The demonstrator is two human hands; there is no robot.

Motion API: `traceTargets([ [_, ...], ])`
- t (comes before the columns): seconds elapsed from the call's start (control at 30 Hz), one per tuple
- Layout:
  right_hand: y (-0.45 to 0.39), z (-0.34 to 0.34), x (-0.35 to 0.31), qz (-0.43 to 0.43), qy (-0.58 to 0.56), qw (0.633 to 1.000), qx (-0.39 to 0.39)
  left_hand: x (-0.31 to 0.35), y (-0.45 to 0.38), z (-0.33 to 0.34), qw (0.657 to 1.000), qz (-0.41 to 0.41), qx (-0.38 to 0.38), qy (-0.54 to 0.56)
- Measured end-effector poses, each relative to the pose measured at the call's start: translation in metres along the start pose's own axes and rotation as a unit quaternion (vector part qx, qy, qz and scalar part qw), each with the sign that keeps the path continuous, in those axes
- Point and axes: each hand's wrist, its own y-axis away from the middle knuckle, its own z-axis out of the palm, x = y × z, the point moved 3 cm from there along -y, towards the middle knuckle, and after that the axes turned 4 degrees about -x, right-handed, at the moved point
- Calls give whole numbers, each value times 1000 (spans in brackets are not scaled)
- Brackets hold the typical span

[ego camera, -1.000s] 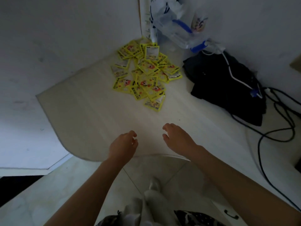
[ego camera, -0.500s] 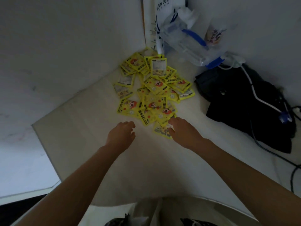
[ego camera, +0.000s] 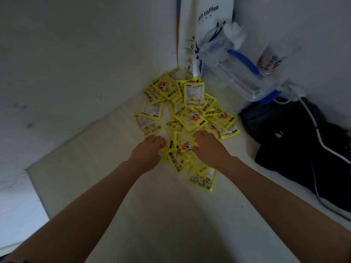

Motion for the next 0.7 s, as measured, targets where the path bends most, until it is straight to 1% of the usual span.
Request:
traceTargets([
  [0.07,-11,-3,-1,-7,13,1000,-6,-2,-7,2,1000,11,-10,-2],
  [0.17,-25,-5,-2,-10,36,999,-18,-6,-17,6,1000,11,2,-10],
  [0.27,-36,-2,-1,-11,60,998,-33,-7,-25,11,999,15,1,-34],
  [0.33,-40,1,0,-15,82,996,-27,-6,-27,14,998,12,0,-55],
  [0.4,-44,6,3,-16,96,995,-14,-6,-27,17,998,1,3,-65],
  [0.57,-46,10,7,-22,110,994,17,-9,-26,16,998,-40,11,-47],
  [0.7,-48,8,7,-7,111,994,12,-15,-21,17,997,-72,11,-14],
])
